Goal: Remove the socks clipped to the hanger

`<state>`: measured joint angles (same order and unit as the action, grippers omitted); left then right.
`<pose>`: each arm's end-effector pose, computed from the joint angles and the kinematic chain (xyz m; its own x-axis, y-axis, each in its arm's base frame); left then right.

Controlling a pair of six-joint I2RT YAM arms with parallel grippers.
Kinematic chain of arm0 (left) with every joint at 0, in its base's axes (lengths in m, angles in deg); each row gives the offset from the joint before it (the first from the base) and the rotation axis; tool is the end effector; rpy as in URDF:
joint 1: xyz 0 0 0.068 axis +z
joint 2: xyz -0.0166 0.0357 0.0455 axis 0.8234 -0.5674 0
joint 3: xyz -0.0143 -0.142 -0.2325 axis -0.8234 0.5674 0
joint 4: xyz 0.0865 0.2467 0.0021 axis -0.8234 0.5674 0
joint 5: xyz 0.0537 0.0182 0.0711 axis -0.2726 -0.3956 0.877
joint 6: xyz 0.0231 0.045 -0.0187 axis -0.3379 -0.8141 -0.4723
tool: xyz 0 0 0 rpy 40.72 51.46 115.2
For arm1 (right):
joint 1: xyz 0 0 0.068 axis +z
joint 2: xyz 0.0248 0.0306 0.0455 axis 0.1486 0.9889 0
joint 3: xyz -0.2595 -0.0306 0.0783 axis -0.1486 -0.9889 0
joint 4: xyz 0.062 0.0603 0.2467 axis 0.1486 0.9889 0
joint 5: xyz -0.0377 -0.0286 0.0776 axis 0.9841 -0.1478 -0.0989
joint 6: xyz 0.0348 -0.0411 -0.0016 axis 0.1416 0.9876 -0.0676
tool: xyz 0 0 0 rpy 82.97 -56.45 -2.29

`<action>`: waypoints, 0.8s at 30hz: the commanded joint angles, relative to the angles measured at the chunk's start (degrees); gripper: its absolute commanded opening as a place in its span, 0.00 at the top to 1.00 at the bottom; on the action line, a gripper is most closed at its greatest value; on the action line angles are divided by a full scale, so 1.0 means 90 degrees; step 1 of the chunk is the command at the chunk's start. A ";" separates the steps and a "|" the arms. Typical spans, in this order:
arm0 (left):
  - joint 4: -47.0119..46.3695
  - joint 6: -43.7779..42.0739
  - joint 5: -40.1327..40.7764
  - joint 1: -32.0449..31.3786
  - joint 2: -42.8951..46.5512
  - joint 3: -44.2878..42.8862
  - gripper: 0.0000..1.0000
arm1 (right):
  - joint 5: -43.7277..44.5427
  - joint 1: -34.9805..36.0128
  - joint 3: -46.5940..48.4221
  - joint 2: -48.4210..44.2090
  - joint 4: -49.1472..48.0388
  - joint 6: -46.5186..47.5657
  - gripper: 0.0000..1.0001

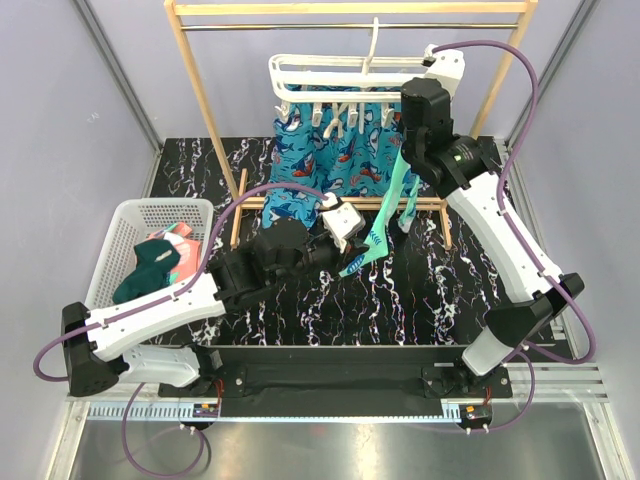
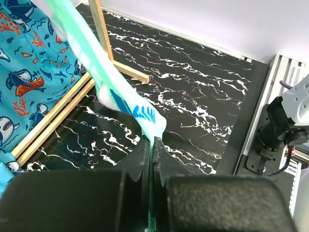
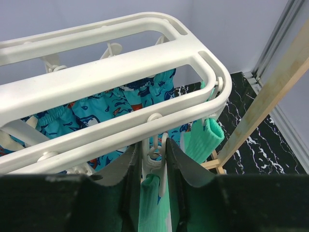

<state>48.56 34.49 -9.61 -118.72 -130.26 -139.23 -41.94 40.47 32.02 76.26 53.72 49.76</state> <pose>0.1263 -0.2497 0.3799 -0.1046 0.1582 -0.9819 0.8835 0.4680 -0.0188 0.3037 0.1601 0.4938 -0.1528 0.0889 -0.9843 0.2342 0.9708 0.0514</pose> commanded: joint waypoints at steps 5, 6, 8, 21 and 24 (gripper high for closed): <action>-0.0251 -0.0103 0.0058 -0.0097 -0.0012 -0.0110 1.00 | 0.0162 -0.0012 -0.0212 -0.0283 -0.0467 0.0060 1.00; -0.0251 -0.0103 0.0068 -0.0097 -0.0012 -0.0110 1.00 | 0.0161 -0.0002 -0.0213 -0.0283 -0.0467 0.0069 1.00; -0.0242 -0.0103 0.0068 -0.0097 -0.0022 -0.0119 1.00 | 0.0161 -0.0002 -0.0242 -0.0303 -0.0467 0.0069 1.00; -0.0222 -0.0103 0.0156 -0.0126 -0.0051 -0.0129 1.00 | 0.0161 0.0008 0.0080 -0.0156 -0.0164 0.0069 0.77; -0.0203 -0.0103 0.0165 -0.0136 -0.0061 -0.0149 1.00 | 0.0152 -0.0002 0.0100 -0.0127 -0.0174 0.0079 1.00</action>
<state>48.86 34.49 -9.17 -119.53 -130.59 -139.23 -42.03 40.47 30.49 75.60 52.91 50.31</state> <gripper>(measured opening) 0.020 0.063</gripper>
